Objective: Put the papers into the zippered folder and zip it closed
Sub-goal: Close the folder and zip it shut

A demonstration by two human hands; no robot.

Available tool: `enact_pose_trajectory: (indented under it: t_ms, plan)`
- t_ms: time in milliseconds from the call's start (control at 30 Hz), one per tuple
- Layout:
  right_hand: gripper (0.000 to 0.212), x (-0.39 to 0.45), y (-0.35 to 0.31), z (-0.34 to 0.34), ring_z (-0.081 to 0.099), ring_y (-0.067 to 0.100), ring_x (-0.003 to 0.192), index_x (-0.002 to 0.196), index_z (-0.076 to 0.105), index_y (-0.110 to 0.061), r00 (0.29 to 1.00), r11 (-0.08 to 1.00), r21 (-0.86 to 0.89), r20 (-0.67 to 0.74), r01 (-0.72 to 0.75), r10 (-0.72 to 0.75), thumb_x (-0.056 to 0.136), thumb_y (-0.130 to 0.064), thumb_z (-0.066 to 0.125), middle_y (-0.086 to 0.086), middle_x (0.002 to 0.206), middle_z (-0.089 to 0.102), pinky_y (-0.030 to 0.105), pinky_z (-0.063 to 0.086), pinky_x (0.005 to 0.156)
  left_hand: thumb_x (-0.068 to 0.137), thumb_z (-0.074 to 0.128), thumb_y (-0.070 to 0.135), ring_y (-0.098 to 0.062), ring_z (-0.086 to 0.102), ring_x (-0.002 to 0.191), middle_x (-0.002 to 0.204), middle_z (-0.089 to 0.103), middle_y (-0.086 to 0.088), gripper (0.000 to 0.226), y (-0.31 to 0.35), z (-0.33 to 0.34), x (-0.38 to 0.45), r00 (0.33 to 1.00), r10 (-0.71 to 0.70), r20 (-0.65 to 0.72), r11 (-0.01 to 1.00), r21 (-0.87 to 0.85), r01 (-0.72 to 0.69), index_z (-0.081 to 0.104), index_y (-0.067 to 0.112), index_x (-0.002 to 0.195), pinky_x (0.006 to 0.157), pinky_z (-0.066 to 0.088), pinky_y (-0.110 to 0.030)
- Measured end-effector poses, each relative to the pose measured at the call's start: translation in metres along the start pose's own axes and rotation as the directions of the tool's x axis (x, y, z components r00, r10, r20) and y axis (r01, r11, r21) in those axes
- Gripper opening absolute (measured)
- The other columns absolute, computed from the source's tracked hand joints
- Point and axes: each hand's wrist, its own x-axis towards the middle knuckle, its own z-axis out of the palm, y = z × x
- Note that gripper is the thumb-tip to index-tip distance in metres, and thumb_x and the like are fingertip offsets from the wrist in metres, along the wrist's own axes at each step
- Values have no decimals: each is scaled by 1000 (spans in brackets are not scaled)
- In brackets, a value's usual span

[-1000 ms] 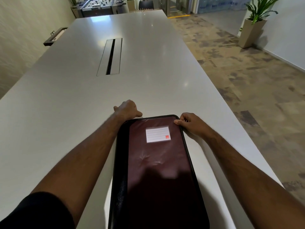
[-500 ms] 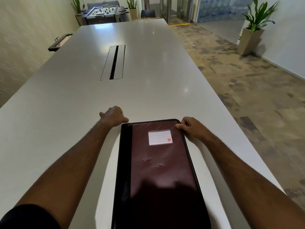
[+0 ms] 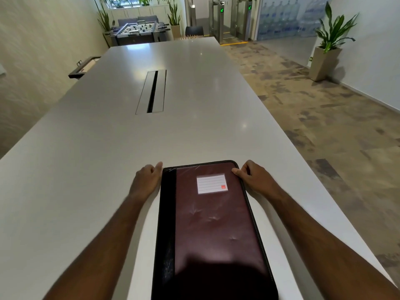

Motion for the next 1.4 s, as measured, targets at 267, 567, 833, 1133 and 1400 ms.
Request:
enact_pose_trajectory:
  t_ms: [267, 567, 833, 1133, 1400]
  plan:
    - [46, -55, 6, 3, 64, 12, 70, 81, 57, -18, 999, 998, -61, -35, 10, -12, 93, -62, 61, -5, 78, 67, 30, 47, 61, 97, 46, 71, -13, 62, 66, 71, 65, 4, 58, -25, 9, -108, 997, -15, -81, 997, -74, 9, 58, 20, 73, 57, 41, -32]
    - [43, -127, 12, 2, 62, 14, 66, 77, 57, -20, 999, 985, -170, -50, 14, -23, 99, -57, 56, -3, 74, 64, 35, 54, 64, 91, 59, 70, -13, 62, 64, 70, 65, 3, 54, -41, 15, -170, 993, -55, -109, 987, -157, 38, 59, 20, 74, 56, 47, -30]
    - [47, -170, 8, 12, 59, 6, 61, 70, 54, -29, 989, 953, -300, -145, -44, 0, 97, -66, 47, -9, 72, 59, 29, 47, 55, 90, 64, 68, -17, 65, 70, 76, 66, 1, 53, -39, 15, -171, 993, -80, -82, 992, -108, 71, 61, 16, 79, 69, 56, -37]
    - [50, -163, -2, 8, 67, 17, 65, 70, 62, -13, 986, 982, 108, -45, -156, 161, 89, -59, 70, 0, 68, 69, 34, 49, 60, 95, 56, 68, -17, 65, 68, 77, 65, 1, 51, -32, 9, -173, 992, -113, -61, 991, -82, 108, 56, 19, 82, 63, 54, -35]
    - [47, -168, -28, 16, 70, 10, 56, 65, 71, -10, 990, 955, 270, -37, -119, 134, 80, -53, 81, -2, 63, 74, 32, 56, 60, 95, 57, 67, -18, 66, 72, 80, 66, -1, 50, -45, -19, -169, 987, -143, -73, 983, -125, 133, 57, 18, 85, 61, 50, -30]
